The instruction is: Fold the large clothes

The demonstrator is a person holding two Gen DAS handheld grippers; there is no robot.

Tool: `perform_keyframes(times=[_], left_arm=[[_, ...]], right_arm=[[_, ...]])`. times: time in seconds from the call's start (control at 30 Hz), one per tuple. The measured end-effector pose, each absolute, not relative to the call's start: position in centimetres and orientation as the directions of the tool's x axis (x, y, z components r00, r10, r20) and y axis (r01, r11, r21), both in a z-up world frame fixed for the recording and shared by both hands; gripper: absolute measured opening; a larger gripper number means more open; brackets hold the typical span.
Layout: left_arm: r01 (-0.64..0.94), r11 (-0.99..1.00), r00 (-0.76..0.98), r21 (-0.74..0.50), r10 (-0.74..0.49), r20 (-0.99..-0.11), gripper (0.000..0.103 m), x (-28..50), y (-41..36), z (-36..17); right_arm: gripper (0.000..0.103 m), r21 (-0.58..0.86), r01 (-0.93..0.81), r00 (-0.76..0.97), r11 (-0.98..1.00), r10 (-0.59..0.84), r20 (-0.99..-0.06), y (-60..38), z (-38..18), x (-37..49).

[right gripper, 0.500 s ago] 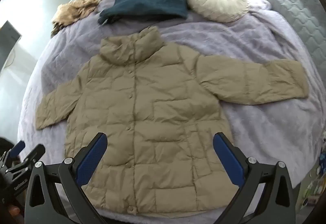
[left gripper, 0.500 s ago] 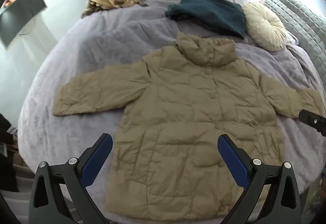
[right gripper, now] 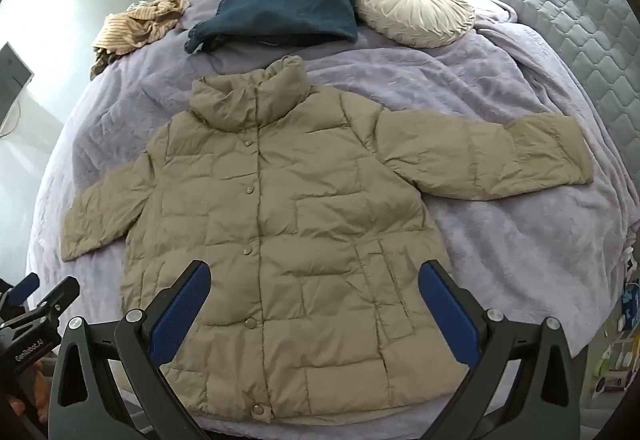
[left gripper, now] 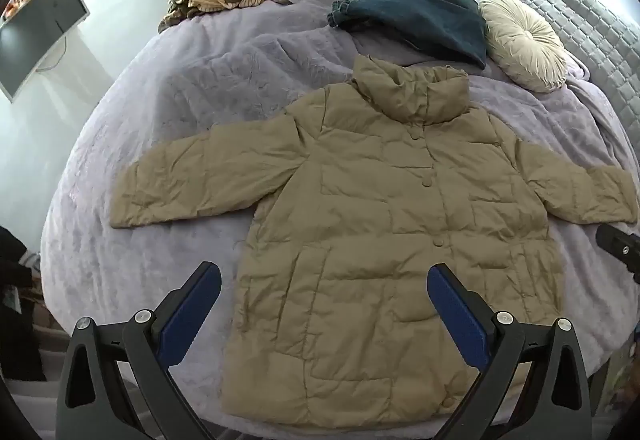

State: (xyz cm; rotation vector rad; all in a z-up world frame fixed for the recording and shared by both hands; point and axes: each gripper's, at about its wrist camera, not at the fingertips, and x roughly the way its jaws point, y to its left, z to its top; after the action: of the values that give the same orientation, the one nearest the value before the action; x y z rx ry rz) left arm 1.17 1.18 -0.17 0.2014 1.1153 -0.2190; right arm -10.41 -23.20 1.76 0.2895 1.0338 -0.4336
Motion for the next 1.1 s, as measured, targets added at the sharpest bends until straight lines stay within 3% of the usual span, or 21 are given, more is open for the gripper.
perform_keyframes(times=[1.1], left_arm=[[0.254,0.965,0.411,0.071,-0.042,-0.911,0.103,0.46,1.29,-0.56]], right_arm=[[0.103,0.021,0.499,0.407,0.866,-0.213,-0.888,-24.11,1.12,-11.03]])
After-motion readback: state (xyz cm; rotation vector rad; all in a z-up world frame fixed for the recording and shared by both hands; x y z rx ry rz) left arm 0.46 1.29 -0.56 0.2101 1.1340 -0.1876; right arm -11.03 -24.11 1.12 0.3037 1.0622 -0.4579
